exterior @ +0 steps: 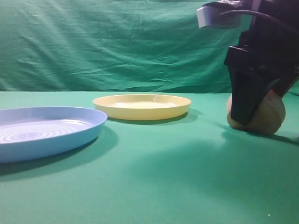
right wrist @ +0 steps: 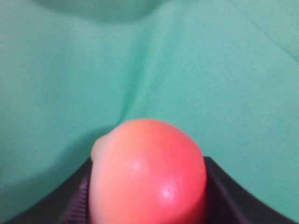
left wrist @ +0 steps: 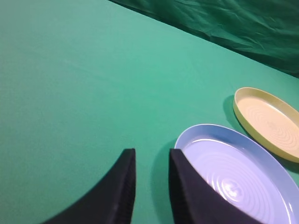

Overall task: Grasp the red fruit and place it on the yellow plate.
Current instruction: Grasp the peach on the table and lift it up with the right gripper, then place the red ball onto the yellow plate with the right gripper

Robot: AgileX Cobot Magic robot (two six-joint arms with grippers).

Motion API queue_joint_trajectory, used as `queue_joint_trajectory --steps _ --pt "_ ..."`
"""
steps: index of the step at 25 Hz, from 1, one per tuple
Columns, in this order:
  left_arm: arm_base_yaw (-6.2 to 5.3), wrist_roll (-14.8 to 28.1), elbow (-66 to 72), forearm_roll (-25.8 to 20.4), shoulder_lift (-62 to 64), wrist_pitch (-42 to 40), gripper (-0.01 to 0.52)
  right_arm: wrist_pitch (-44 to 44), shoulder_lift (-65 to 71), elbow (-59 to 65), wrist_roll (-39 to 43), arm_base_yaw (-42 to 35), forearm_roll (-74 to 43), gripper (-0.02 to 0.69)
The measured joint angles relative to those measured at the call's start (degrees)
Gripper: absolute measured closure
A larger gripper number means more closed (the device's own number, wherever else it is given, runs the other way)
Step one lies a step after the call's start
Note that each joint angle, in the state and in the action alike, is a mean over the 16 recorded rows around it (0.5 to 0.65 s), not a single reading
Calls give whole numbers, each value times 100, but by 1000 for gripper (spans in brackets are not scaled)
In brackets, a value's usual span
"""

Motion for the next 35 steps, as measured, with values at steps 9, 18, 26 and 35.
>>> queue_joint_trajectory --steps 9,18,26,35 --pt "0 0 0 0 0 0 357 -225 291 -1621 11 35 250 478" --pt "0 0 0 0 0 0 357 -1017 1145 -2165 -41 185 546 469" --pt "0 0 0 0 0 0 357 -1172 1780 -2224 -249 349 609 275" --pt "0 0 0 0 0 0 357 -362 1888 -2942 -431 414 331 39"
